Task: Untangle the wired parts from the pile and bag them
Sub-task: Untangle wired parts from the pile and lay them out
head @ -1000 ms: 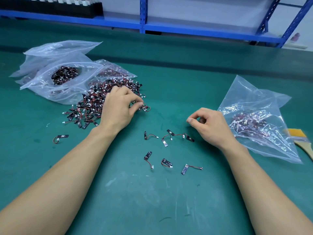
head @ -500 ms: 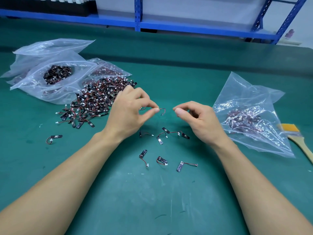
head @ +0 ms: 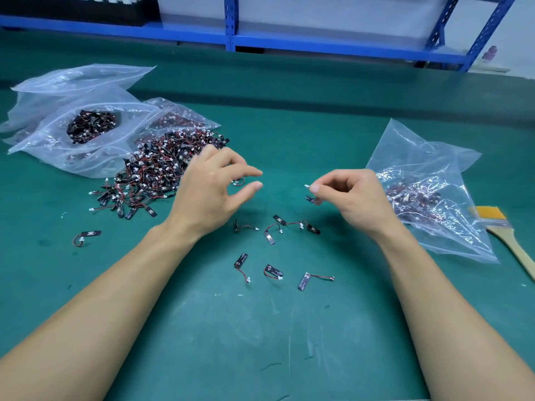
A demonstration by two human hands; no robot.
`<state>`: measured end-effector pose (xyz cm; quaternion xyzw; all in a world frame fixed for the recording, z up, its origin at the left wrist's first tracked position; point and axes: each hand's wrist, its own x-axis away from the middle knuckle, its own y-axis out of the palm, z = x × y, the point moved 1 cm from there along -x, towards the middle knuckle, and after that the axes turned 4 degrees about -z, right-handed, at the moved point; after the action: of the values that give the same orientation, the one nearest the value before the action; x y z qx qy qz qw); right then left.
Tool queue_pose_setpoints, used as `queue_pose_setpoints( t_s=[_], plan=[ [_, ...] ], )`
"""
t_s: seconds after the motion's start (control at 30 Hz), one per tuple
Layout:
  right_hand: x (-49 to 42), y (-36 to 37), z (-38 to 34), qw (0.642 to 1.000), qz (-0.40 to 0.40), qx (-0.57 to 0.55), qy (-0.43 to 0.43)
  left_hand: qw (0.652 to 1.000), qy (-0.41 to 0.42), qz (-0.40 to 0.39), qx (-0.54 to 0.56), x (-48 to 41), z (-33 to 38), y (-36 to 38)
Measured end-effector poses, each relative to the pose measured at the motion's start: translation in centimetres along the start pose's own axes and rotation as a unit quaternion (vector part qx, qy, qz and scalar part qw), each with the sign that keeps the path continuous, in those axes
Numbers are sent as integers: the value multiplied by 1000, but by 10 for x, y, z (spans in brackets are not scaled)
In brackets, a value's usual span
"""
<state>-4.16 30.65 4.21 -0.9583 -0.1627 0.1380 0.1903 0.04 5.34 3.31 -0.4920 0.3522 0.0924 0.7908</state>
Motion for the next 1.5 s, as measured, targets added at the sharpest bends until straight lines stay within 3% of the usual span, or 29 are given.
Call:
queue_pose_setpoints(
  t_s=[0.27, 0.43, 0.6, 0.8, 1.5],
  plan=[
    [2, -15, 14, 982, -87, 139, 94, 987, -154, -16, -41, 9, -47, -13],
    [-2, -21, 23, 972, -40, 185, 137, 978, -198, -30, -57, 11, -51, -14],
    [-4, -24, 29, 966, 25, 206, 156, 970, -211, -93, -71, 13, -49, -9],
    [-4, -22, 30, 965, 45, 213, 143, 964, -212, -125, -101, 10, -48, -3],
    [-6, -20, 31, 964, 66, 229, 116, 965, -241, -90, -55, 12, -51, -9]
  ],
)
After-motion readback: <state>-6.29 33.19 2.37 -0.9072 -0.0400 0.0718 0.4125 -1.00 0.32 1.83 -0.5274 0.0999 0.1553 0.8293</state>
